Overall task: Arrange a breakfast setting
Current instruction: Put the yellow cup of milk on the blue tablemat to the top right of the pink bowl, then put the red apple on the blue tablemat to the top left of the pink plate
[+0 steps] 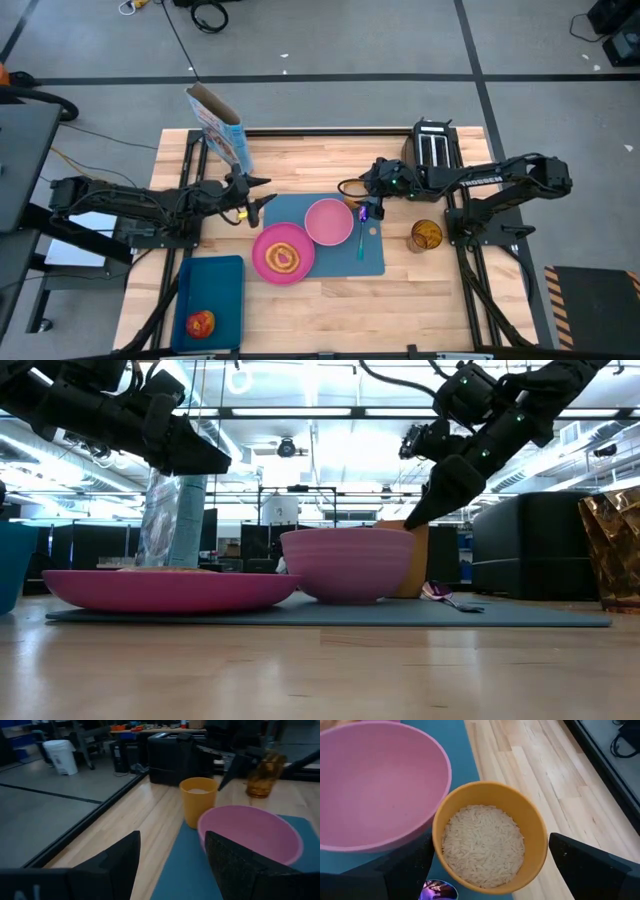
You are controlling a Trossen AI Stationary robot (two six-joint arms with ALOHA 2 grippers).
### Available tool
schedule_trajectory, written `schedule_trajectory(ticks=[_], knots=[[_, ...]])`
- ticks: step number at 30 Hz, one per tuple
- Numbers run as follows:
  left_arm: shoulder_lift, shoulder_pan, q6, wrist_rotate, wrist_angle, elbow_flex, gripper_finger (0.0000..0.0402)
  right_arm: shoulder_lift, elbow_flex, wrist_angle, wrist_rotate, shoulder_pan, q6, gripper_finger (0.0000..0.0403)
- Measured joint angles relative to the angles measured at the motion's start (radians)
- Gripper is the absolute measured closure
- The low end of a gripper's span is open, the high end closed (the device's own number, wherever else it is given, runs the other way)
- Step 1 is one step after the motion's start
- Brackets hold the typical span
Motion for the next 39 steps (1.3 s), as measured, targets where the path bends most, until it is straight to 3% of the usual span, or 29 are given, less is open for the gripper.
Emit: schedule_trajectory(ticks=[6, 11, 14, 17, 22, 27, 30, 39], knots=[[0.0, 0.0, 0.001, 0.072, -0.069, 0.054, 0.0171, -0.049, 0.026, -0.005, 0.0, 0.019, -0.017, 0.0004], [0.0, -0.041, -0.015, 0.079, -0.337, 0.196, 0.0181, -0.1, 0.05, -0.005, 0.005, 0.039, -0.022, 0.0004], [0.0, -0.119, -0.104, 0.084, -0.563, 0.313, 0.0194, -0.135, 0.052, -0.005, 0.031, 0.056, -0.026, 0.0004], [0.003, -0.221, -0.248, 0.115, -0.751, 0.422, 0.0204, -0.166, 0.052, -0.004, 0.055, 0.07, -0.045, 0.0004], [0.034, -0.412, -0.582, 0.216, -0.921, 0.523, 0.021, -0.179, 0.052, 0.028, 0.072, 0.08, -0.063, 0.0004], [0.093, -0.629, -0.987, 0.323, -0.953, 0.549, 0.021, -0.166, 0.052, 0.068, 0.073, 0.08, -0.078, 0.0004], [0.15, -0.757, -1.178, 0.331, -0.933, 0.554, 0.021, -0.166, 0.052, 0.079, 0.073, 0.08, -0.095, 0.0004], [0.395, -0.985, -1.487, 0.312, -0.915, 0.661, 0.021, -0.166, 0.053, 0.108, 0.076, 0.106, -0.097, 0.0004]])
